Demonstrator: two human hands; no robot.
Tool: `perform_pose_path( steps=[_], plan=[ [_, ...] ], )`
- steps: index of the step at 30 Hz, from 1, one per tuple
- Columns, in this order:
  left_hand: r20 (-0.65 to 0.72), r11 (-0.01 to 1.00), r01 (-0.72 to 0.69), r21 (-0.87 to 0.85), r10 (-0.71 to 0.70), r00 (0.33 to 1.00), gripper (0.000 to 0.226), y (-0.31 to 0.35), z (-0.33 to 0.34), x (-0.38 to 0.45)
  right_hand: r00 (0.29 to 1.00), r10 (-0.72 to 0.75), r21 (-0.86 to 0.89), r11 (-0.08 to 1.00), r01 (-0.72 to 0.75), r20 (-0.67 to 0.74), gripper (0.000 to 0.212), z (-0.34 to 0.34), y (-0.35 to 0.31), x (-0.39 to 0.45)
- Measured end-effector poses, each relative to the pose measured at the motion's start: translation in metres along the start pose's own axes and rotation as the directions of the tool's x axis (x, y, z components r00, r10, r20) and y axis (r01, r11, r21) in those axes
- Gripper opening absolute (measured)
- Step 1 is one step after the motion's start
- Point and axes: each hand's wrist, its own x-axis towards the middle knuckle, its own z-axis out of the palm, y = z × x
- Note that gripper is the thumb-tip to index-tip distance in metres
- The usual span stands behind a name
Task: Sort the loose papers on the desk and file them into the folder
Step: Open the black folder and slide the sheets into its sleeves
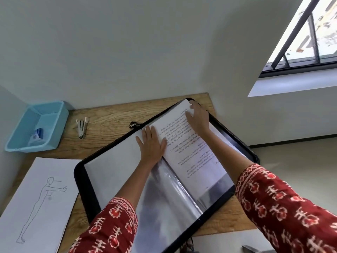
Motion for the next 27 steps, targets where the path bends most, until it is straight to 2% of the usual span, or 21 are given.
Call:
perform_pose_path(
  steps=[3, 5, 6, 7, 9, 10, 11, 13, 14, 16, 19, 23, 25, 27],
  plan=[
    [-0.017, 0.999, -0.017, 0.031, 0.018, 1.0, 0.071, -0.003, 0.003, 0.0, 0.986, -0.028, 0.119, 0.992, 0.048, -0.165, 0.054, -0.003, -0.008, 0.0],
    [-0.026, 0.999, -0.024, 0.041, 0.025, 0.999, 0.068, -0.002, 0.005, -0.001, 0.984, 0.025, 0.219, 0.976, 0.014, -0.175, 0.065, -0.007, -0.011, 0.0],
    [-0.029, 0.999, -0.029, 0.042, 0.03, 0.999, 0.066, -0.001, 0.006, -0.001, 0.987, 0.021, 0.213, 0.977, 0.013, -0.158, 0.066, -0.007, -0.012, 0.0],
    [-0.034, 0.998, -0.036, 0.045, 0.037, 0.999, 0.064, 0.0, 0.007, -0.002, 0.987, -0.016, 0.12, 0.992, 0.036, -0.159, 0.063, -0.006, -0.012, -0.001],
    [-0.046, 0.998, -0.039, 0.055, 0.042, 0.998, 0.062, 0.005, 0.01, -0.004, 0.972, -0.172, -0.266, 0.956, 0.126, -0.157, 0.055, 0.001, -0.011, -0.005],
    [-0.048, 0.998, -0.032, 0.057, 0.035, 0.998, 0.062, 0.007, 0.011, -0.004, 0.966, -0.232, -0.413, 0.895, 0.168, -0.11, 0.053, 0.006, -0.013, -0.008],
    [-0.053, 0.998, -0.026, 0.057, 0.029, 0.998, 0.062, 0.009, 0.012, -0.005, 0.962, -0.273, -0.472, 0.85, 0.232, -0.019, 0.053, 0.013, -0.016, -0.013],
    [-0.055, 0.999, -0.01, 0.047, 0.013, 0.998, 0.061, 0.013, 0.013, -0.007, 0.913, -0.323, -0.402, 0.823, 0.4, 0.248, 0.05, 0.031, -0.022, -0.029],
    [-0.052, 0.999, -0.005, 0.044, 0.007, 0.999, 0.061, 0.014, 0.014, -0.008, 0.863, -0.328, -0.347, 0.815, 0.465, 0.385, 0.049, 0.04, -0.023, -0.038],
    [-0.052, 0.999, -0.003, 0.048, 0.005, 0.999, 0.061, 0.014, 0.014, -0.009, 0.803, -0.31, -0.345, 0.781, 0.521, 0.51, 0.05, 0.046, -0.014, -0.049],
    [-0.051, 0.999, -0.017, 0.034, 0.019, 0.999, 0.062, 0.002, 0.012, -0.013, 0.852, -0.226, -0.413, 0.797, 0.441, 0.473, 0.058, 0.028, 0.016, -0.044],
    [-0.042, 0.996, 0.067, 0.057, -0.065, 0.997, 0.06, -0.03, 0.005, -0.024, 0.939, -0.033, -0.495, 0.843, 0.211, 0.344, 0.054, -0.013, 0.048, -0.028],
    [-0.034, 0.992, 0.106, 0.065, -0.104, 0.994, 0.06, -0.033, 0.003, -0.032, 0.953, -0.04, -0.509, 0.838, 0.195, 0.3, 0.054, -0.015, 0.043, -0.032],
    [-0.032, 0.991, 0.119, 0.066, -0.118, 0.993, 0.058, -0.02, 0.001, -0.039, 0.941, -0.138, -0.472, 0.837, 0.277, 0.308, 0.056, -0.006, 0.026, -0.05]
  ],
)
